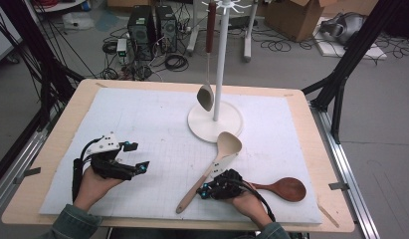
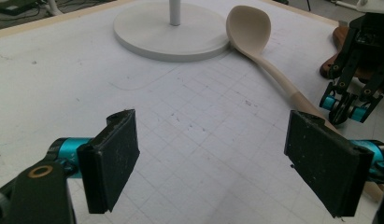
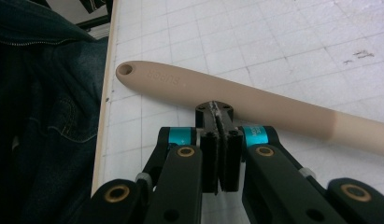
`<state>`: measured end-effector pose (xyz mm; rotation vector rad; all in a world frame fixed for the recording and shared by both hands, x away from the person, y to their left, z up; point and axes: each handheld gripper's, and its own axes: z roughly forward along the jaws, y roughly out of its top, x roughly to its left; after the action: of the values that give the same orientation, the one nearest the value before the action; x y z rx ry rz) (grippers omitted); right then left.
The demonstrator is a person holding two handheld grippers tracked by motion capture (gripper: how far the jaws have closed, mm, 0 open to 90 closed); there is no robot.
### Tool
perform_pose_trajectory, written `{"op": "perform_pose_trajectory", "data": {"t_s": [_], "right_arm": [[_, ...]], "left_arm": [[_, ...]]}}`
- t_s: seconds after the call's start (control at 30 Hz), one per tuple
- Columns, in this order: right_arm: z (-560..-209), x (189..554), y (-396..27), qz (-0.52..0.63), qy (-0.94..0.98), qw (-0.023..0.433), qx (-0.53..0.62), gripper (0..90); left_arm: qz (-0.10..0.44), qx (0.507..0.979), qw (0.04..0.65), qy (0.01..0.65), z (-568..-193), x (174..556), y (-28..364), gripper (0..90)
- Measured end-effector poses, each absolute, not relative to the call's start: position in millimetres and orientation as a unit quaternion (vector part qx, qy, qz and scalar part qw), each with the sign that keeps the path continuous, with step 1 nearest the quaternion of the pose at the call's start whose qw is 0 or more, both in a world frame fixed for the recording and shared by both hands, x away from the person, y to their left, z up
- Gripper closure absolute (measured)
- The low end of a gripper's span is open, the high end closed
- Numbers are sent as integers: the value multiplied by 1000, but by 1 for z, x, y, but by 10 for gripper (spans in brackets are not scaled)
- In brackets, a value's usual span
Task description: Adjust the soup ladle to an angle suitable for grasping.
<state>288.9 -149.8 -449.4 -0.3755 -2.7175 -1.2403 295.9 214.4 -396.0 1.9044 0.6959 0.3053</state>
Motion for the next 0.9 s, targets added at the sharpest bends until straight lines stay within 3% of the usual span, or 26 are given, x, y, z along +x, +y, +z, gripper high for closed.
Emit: {"op": "perform_pose_trajectory", "data": {"t_s": [0.9], "right_arm": [[-450, 297, -128, -433, -889, 52, -141, 898]], "left_arm": [[124, 795, 520, 287, -395, 296, 214, 184]]}}
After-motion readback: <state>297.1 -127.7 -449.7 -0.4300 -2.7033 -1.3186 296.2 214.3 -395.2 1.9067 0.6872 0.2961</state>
